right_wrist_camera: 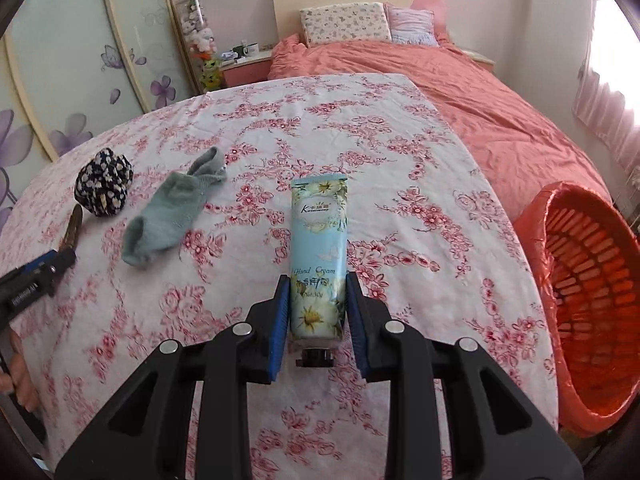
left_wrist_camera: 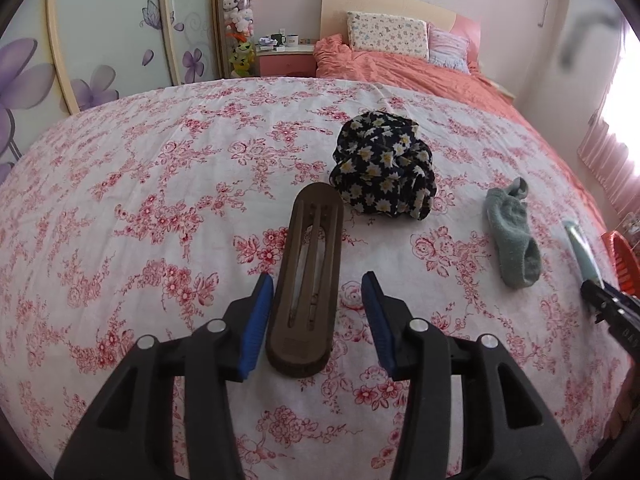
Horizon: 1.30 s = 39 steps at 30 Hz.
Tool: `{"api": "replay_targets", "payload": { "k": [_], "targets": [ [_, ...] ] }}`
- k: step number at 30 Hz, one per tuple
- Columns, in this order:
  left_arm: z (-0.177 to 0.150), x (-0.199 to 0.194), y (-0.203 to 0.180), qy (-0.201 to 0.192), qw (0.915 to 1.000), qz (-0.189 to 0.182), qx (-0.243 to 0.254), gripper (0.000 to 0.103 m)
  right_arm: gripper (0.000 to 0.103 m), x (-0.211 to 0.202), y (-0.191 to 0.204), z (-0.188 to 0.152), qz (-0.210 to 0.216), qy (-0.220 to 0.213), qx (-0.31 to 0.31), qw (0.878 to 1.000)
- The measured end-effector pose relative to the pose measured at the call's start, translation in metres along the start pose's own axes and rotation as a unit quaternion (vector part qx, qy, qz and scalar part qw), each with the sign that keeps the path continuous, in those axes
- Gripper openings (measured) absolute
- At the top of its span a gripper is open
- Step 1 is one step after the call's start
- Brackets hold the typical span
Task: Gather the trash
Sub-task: 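Carry the clip and cream tube over the orange basket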
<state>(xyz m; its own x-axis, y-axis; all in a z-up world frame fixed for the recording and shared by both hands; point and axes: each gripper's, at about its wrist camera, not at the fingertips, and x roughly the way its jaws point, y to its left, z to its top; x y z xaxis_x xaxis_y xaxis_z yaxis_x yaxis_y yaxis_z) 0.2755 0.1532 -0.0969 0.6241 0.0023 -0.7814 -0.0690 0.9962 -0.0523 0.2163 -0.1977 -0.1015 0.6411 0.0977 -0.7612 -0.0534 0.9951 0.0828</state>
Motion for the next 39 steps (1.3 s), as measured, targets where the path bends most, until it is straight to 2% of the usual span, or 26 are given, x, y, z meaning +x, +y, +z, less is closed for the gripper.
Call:
{"api": "replay_targets", "payload": {
  "k": [10, 20, 22, 24, 30, 39],
  "targets": [
    [0.002, 0.003, -0.003, 0.002, 0.9998, 0.017, 0.01, 0.045, 0.029, -0.001, -0.005, -0.001, 0.01, 0.0, 0.008, 1.0],
    [0.0, 0.002, -0.006, 0.005, 0.9994, 0.025, 0.022, 0.043, 0.029, 0.001, -0.002, 0.002, 0.001, 0.0, 0.004, 1.0],
    [-0.003, 0.0, -0.007, 0.004, 0.9994, 0.024, 0.024, 0.04, 0.029, 0.0, 0.001, 0.001, -0.002, 0.001, 0.001, 1.0],
    [-0.004, -0.001, -0.007, 0.002, 0.9994, 0.025, 0.024, 0.033, 0.028, 0.0, 0.003, 0.0, -0.005, 0.0, -0.002, 1.0],
    [-0.004, -0.004, -0.004, -0.003, 0.9997, 0.018, 0.017, 0.032, 0.027, -0.006, -0.001, -0.005, 0.019, -0.008, 0.008, 1.0],
    [-0.005, -0.02, -0.005, -0.018, 0.9992, 0.021, 0.028, 0.032, 0.027, -0.019, 0.001, -0.008, 0.029, -0.023, 0.005, 0.999]
  ]
}}
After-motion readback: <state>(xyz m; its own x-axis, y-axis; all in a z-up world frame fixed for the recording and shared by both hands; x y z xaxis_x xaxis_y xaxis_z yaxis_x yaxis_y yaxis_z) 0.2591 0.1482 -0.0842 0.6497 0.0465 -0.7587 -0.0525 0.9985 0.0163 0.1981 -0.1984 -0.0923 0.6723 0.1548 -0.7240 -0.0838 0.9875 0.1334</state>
